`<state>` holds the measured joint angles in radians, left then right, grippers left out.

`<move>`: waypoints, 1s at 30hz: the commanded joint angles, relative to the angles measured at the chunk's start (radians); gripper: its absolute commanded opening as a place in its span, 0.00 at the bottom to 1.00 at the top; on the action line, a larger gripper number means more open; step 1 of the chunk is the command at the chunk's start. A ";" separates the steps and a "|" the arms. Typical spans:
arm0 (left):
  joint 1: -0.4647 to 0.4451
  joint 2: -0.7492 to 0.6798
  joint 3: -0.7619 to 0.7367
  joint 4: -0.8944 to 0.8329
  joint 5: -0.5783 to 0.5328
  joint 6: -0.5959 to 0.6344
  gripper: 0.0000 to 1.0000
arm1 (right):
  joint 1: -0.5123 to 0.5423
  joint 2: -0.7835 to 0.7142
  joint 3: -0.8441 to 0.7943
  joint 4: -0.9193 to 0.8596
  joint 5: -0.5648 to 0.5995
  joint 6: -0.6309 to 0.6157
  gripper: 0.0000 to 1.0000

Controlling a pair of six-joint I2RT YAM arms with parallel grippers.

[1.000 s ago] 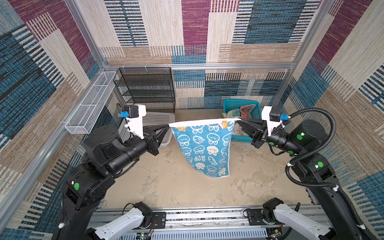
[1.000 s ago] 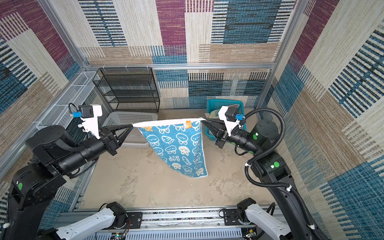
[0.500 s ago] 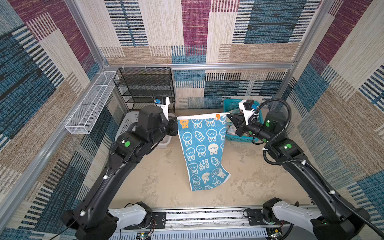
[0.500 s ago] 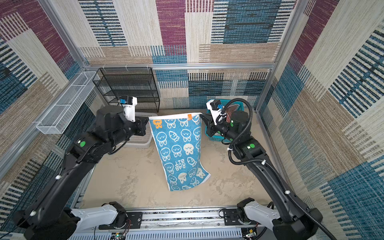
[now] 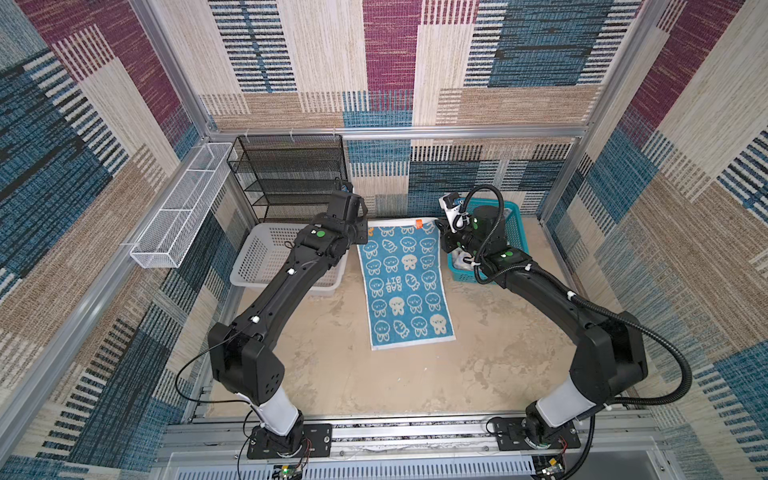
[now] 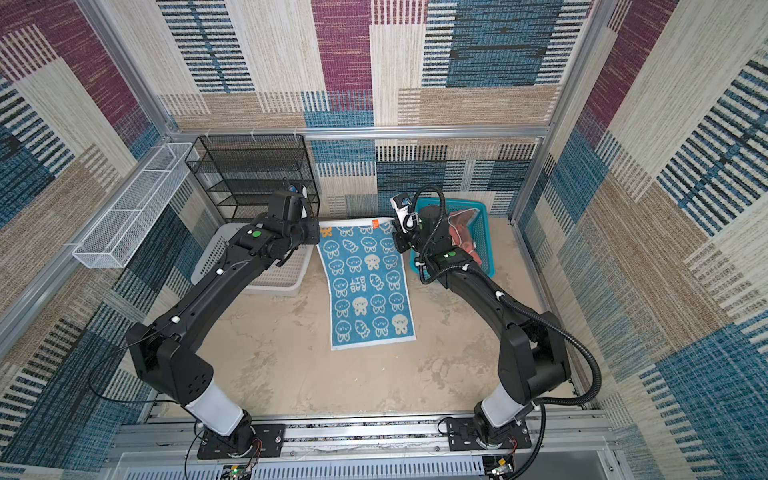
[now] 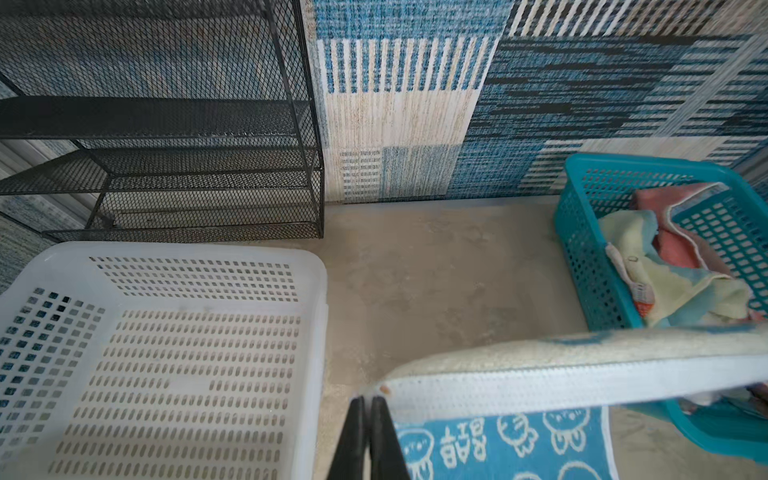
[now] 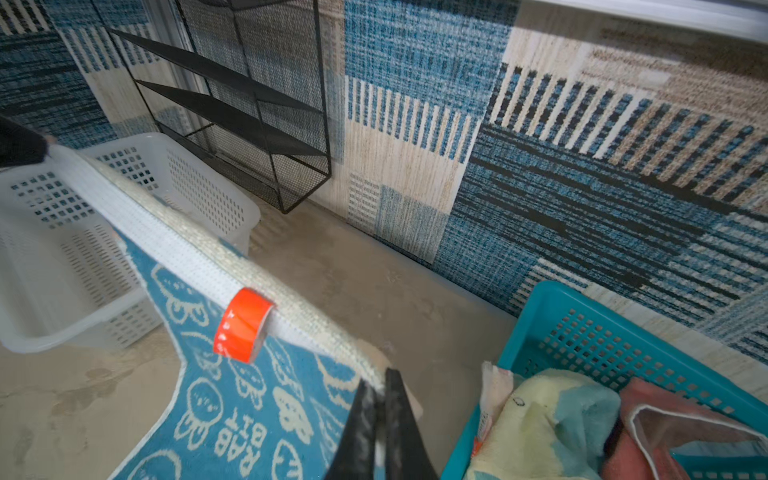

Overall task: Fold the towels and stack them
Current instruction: 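Lower the held towel flat onto the table with both grippers, then fold the held far edge over the towel toward the robot with both grippers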

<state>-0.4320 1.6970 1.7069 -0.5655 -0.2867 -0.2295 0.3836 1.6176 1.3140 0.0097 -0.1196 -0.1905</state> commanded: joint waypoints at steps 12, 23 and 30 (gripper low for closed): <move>0.001 0.072 -0.102 0.068 -0.001 0.019 0.00 | -0.028 0.095 -0.034 -0.006 -0.027 -0.014 0.00; -0.018 0.001 -0.335 0.065 0.109 -0.104 0.00 | -0.029 0.037 -0.272 -0.072 -0.122 0.035 0.00; -0.058 -0.005 -0.369 0.040 0.124 -0.132 0.00 | -0.029 -0.040 -0.350 -0.099 -0.150 0.057 0.00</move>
<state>-0.4828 1.7000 1.3392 -0.5053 -0.1638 -0.3233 0.3573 1.6077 0.9741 -0.0868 -0.2440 -0.1574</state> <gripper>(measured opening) 0.069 0.072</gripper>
